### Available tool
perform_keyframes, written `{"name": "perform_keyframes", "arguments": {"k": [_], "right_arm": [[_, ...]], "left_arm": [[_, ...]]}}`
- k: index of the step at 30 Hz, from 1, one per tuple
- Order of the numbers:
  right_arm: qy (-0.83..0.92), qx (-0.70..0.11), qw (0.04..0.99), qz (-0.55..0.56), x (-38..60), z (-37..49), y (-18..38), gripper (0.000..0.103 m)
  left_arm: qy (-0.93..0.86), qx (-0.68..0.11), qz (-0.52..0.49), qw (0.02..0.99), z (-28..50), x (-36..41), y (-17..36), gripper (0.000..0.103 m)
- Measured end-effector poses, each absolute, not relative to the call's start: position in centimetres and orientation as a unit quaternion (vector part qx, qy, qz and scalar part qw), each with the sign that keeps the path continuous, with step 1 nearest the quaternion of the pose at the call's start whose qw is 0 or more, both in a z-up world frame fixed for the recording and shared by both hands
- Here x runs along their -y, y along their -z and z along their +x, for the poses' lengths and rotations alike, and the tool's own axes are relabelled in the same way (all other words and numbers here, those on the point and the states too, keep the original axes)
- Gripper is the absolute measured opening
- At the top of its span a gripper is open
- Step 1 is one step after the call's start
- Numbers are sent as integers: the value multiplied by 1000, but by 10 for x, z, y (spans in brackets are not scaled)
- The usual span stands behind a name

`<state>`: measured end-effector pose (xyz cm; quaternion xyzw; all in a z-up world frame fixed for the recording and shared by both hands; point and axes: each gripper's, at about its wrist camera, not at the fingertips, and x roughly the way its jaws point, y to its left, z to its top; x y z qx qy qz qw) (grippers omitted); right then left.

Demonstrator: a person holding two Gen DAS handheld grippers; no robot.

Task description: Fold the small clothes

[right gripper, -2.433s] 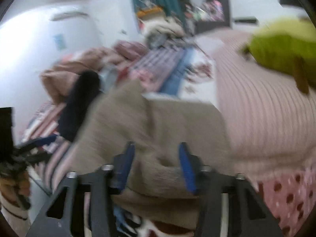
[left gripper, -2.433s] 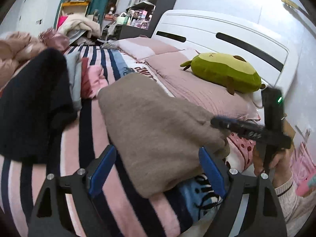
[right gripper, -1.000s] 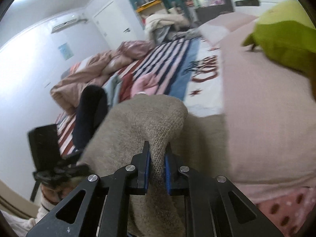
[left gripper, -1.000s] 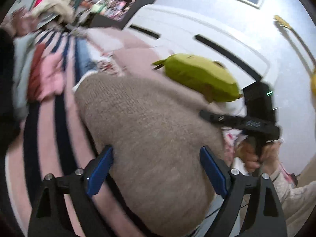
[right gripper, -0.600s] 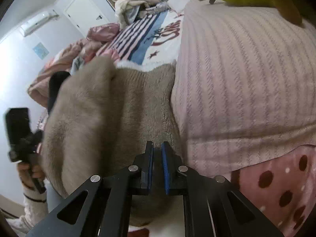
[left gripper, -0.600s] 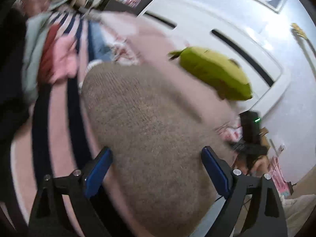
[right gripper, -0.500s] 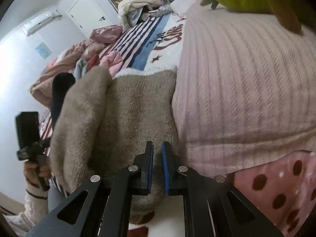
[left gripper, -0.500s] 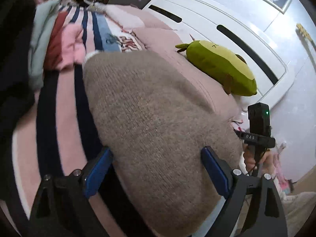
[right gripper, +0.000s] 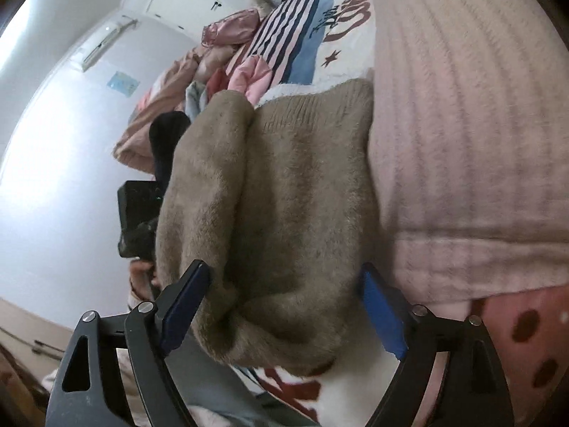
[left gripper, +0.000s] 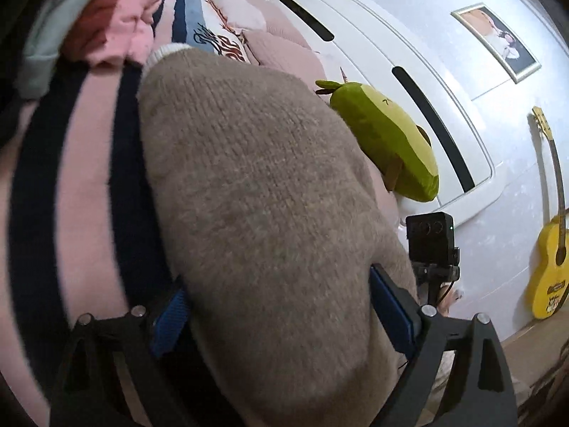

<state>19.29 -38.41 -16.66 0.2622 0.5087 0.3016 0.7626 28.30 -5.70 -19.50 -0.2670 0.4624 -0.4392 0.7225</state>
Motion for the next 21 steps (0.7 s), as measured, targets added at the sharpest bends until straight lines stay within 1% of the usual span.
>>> {"name": "perform_keyframes", "arguments": {"k": [1,2,3,4,5,8,11,15,16,17,18,20,21], "right_arm": [[-304,-508,759,271,383,195,168,89],[-306,-510,754,279,381,197,171,90],[-307,-514,750,282,380,199,173,90],[-307,-519,747,280,377,201,174,91],[-308,-524,744,278,374,203,176,94],[-319,-535,731,278,364,207,182,94],[-331,-534,728,273,355,208,181,94],[-355,-526,728,260,325,208,174,93],[-363,-524,726,257,314,207,171,91],[-370,-524,725,252,304,206,169,86],[-377,-523,724,245,292,205,167,83],[-396,-521,719,236,264,204,163,72],[-406,-522,714,231,249,204,162,70]], "left_arm": [[439,-464,-270,721,284,58,196,81],[440,-465,-276,717,284,61,196,76],[440,-464,-279,717,284,63,195,74],[437,-462,-279,719,282,62,195,69],[436,-460,-275,724,281,62,192,63],[429,-450,-259,739,274,64,180,54],[428,-438,-241,753,266,63,165,50],[427,-422,-197,775,248,53,139,50],[423,-420,-192,779,245,47,135,50],[419,-418,-185,785,239,36,130,50],[411,-416,-180,791,233,24,125,50],[394,-415,-174,802,223,-2,119,50],[384,-415,-173,806,217,-18,117,50]]}}
